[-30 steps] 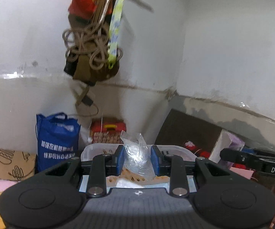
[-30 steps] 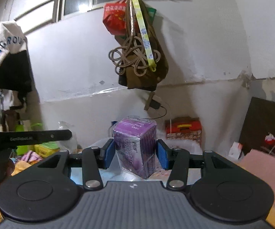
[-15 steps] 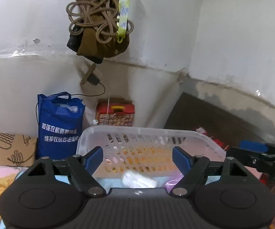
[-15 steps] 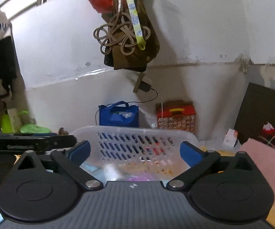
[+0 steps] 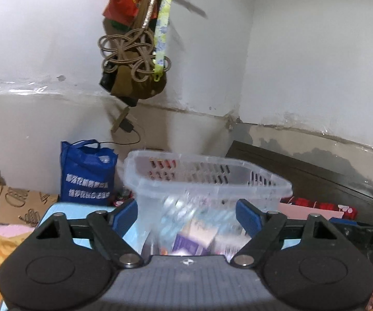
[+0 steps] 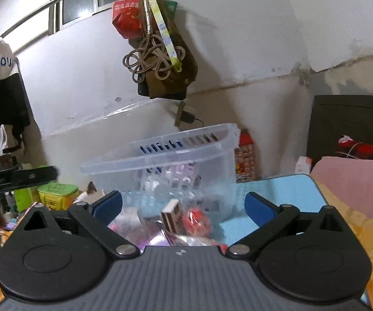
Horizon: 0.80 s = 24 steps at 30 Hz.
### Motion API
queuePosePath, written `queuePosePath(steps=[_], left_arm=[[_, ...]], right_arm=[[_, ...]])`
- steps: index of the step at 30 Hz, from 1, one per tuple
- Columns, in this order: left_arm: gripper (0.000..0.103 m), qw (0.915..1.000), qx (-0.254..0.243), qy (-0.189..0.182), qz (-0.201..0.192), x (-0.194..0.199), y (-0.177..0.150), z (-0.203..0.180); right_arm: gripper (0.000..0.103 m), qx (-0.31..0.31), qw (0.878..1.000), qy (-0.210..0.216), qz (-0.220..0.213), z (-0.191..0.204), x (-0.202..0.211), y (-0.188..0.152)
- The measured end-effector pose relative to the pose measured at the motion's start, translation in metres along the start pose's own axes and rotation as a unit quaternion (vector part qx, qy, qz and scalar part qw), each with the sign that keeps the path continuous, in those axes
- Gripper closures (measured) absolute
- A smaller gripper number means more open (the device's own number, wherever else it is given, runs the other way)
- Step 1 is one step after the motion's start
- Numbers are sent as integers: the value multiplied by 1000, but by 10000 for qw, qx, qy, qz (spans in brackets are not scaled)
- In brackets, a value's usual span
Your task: Organize objects
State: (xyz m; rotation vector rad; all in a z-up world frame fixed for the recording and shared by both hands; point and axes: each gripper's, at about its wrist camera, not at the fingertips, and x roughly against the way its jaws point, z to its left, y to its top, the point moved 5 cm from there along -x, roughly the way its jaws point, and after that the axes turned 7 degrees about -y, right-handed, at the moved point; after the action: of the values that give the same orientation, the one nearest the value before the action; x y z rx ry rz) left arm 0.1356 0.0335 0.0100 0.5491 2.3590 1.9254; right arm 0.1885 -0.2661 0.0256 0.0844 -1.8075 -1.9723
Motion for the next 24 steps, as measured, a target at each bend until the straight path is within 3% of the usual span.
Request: queuePosePath(steps=[3, 5, 12, 15, 20, 24], left_arm=[[11, 9997, 92, 178, 109, 12, -23, 4], [9, 9993, 136, 284, 199, 17, -35, 7], [9, 9992, 295, 243, 125, 28, -53, 14], [9, 9986, 383, 310, 193, 25, -61, 17], [12, 9984, 526, 178, 105, 25, -64, 13], [19, 9988, 404, 190, 192, 21, -64, 6]], right_arm=[[0, 78, 9996, -195, 165, 1, -7, -11], [0, 21, 9997, -107, 221, 5, -4, -19], [1, -71, 9999, 29, 123, 16, 13, -36], [8, -180, 9998, 8, 125, 15, 19, -42], [35, -78, 9995, -91, 288, 17, 14, -50], [36, -62, 9992, 5, 388, 22, 6, -51]])
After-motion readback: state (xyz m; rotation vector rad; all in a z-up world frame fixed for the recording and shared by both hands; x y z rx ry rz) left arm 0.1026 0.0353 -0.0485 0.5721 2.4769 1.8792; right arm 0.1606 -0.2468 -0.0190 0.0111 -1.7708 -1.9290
